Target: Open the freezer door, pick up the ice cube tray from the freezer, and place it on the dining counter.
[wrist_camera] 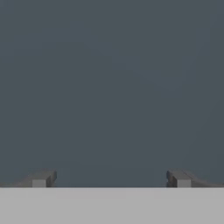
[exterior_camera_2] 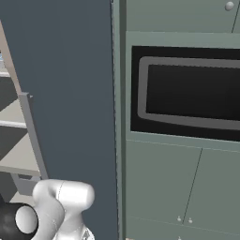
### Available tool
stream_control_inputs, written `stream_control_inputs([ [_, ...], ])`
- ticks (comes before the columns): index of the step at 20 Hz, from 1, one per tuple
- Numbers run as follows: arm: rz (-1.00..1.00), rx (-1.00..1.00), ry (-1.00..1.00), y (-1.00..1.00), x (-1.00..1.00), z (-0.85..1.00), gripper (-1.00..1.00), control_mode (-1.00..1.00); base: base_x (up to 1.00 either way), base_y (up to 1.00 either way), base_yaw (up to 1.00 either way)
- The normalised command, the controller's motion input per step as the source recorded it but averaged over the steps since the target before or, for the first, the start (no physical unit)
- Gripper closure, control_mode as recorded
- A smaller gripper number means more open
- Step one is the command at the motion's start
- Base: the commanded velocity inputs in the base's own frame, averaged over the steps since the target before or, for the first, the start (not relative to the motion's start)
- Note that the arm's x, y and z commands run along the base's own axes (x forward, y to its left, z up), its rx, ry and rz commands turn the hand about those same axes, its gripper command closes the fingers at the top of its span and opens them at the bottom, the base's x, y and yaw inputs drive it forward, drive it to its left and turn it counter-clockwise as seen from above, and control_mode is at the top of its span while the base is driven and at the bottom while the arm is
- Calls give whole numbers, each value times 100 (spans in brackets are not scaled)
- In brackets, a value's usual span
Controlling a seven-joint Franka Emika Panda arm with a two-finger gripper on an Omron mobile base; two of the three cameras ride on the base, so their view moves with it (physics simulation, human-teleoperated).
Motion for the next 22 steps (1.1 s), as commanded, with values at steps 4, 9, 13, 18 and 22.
stream_control_inputs([
  [4,0,0,0,41,4,-5,-100,-100,0,0,0],
  [9,0,0,0,61,0,0,-100,-100,0,0,0],
  [13,0,0,0,56,0,0,-100,-100,0,0,0],
  [18,-4,0,-3,39,0,0,-100,-100,0,0,0],
  [22,-2,-2,-4,42,0,0,-100,-100,0,0,0],
])
